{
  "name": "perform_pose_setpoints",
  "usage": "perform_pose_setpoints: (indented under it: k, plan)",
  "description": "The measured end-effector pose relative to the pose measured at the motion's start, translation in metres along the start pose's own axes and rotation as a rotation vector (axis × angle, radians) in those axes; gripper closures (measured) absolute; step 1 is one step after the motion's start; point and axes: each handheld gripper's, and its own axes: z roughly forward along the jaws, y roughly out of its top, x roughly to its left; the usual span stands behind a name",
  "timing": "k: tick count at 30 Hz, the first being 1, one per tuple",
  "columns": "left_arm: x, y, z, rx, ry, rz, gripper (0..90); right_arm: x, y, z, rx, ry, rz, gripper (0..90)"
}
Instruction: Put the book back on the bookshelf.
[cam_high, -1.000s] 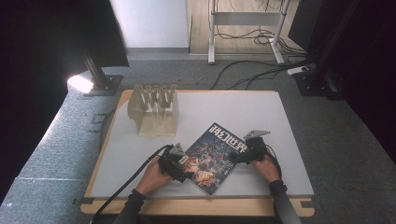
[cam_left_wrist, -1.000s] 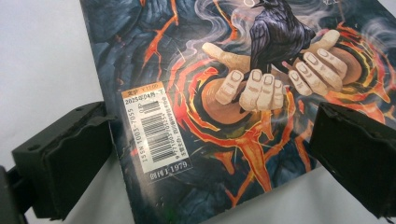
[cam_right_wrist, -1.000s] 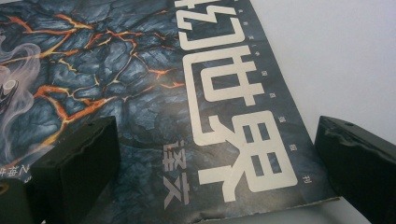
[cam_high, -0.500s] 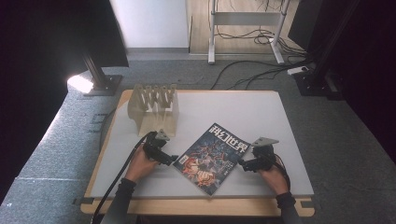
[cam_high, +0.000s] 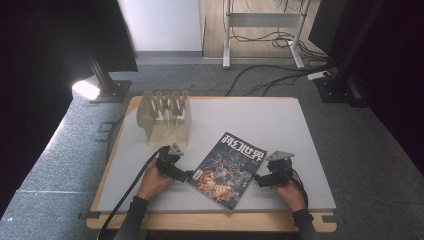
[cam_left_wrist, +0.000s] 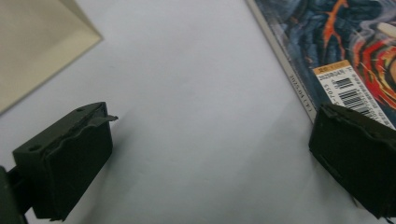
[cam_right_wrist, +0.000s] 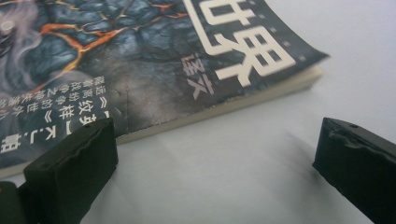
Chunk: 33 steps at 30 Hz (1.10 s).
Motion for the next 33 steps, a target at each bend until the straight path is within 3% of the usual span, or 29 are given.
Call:
perform_pose_setpoints:
  k: [9,14,33]
  plan:
    - [-0.024,-0.004,-0.004,-0.002,-0.027,0.053,0.0,-0.013,0.009,0.008,0.023,-0.01,0.032,0.0]
    - [-0.035,-0.004,-0.003,-0.003,-0.067,0.069,0.0,-0.021,0.016,0.016,0.026,-0.02,0.054,0.0]
    - [-0.06,0.001,0.005,-0.032,-0.154,0.166,0.0,-0.034,0.055,0.05,0.06,-0.056,0.082,0.0]
